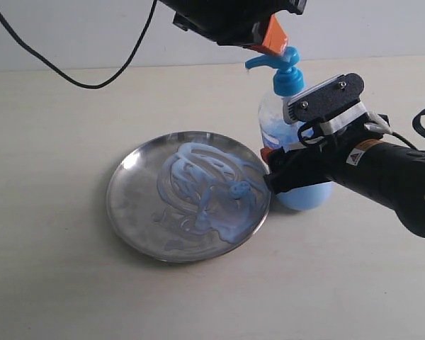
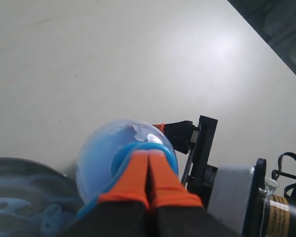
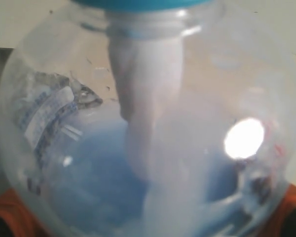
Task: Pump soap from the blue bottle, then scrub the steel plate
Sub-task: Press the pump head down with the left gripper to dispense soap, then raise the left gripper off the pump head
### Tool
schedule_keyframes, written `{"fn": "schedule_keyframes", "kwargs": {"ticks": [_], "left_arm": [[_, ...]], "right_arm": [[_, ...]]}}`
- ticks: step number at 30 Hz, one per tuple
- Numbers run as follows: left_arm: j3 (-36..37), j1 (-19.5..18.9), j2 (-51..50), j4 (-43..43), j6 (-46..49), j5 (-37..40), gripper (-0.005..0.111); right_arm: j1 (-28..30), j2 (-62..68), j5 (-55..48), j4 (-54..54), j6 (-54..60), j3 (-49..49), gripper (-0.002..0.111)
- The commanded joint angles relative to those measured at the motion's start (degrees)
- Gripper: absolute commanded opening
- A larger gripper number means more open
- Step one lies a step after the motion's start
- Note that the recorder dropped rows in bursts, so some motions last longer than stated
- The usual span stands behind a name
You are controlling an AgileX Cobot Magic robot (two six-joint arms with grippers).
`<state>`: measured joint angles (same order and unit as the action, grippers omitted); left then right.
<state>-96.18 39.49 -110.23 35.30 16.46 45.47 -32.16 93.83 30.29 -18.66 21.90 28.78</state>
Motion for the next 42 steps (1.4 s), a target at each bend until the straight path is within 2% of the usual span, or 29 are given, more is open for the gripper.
{"fn": "schedule_keyframes", "kwargs": {"ticks": [1,9,15,22,33,42], "left_arm": [[2.7,1.1,-2.4,-8.5,0.2,10.1,0.0],[-3.2,0.2,2.4,-11.1,1.2,9.2,0.0],[-6.7,-3.1,5.9,-11.1,1.3,8.4,0.0],[-6.6,-7.0,10.4,-10.8,2.5,4.9,0.0],[-6.5,-7.1,13.9,-10.7,2.4,3.4,0.0],[-6.5,-7.1,15.1,-10.8,-0.2,3.6,0.0]], "right_arm": [[-0.2,-0.9,14.4,2.9,0.7,0.8,0.0],[-0.2,-0.9,14.3,2.6,0.7,0.8,0.0],[-0.2,-0.9,14.2,1.6,0.7,0.8,0.0],[-0.2,-0.9,14.2,0.4,-2.0,0.8,0.0],[-0.2,-1.0,14.1,-6.1,-2.8,0.8,0.0],[-0.1,-1.0,14.6,-6.6,-2.9,0.8,0.0]]}}
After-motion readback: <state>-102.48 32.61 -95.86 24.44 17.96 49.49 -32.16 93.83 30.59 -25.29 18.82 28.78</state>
